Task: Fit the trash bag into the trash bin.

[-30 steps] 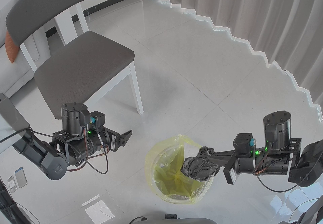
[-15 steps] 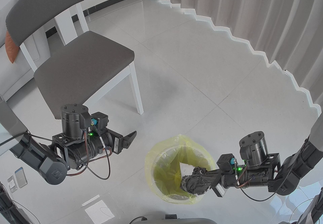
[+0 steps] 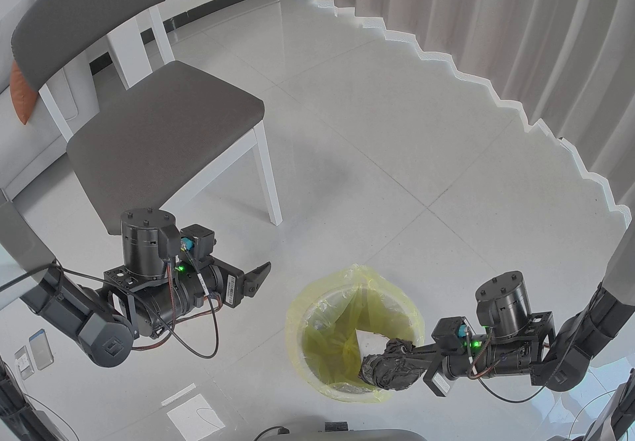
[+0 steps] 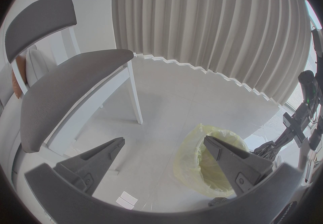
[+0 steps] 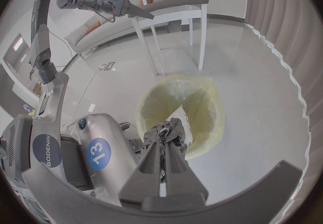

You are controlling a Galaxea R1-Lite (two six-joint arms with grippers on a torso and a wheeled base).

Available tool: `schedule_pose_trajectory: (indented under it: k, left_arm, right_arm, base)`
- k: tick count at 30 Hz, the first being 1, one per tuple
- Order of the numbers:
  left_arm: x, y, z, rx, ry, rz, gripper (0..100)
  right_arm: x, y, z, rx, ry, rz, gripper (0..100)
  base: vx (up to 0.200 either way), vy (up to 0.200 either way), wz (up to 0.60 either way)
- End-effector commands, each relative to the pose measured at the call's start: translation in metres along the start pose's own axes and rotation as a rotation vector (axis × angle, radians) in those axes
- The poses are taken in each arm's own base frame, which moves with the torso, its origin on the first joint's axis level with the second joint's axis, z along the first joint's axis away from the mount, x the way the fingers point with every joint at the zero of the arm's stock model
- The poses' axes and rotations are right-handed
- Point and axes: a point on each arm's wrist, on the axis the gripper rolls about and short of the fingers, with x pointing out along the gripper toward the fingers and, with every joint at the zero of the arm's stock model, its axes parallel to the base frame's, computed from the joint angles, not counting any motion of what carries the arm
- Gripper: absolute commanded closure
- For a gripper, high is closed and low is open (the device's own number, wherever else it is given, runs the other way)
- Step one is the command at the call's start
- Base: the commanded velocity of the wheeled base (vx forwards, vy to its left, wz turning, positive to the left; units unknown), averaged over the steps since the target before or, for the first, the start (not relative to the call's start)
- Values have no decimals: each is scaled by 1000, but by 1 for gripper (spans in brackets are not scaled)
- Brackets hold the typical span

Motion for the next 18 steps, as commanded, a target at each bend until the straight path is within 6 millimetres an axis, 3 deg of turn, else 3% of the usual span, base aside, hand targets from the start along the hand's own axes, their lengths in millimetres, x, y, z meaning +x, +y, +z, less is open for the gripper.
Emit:
schedule_pose_trajectory:
  k: [1,6,13,18]
  left_arm:
    - [2,-3,-4,-1,14,-7,0]
    - [-2,-2,-8,6,30,-7,0]
    - [-5,-3,-11,6,10,-5,0]
    - [-4,-4,-16,7,11,-6,0]
  right_arm:
    - [8,-8,16,0,-52,-20,100]
    - [31,-15,21,4,-49,-21,100]
    - [78,-16,-3,13,8,-4,100]
    - [100,-20,-15,21,1,-13,100]
  base:
    - [0,0,0]
    - [0,0,0]
    - [0,0,0]
    - [0,0,0]
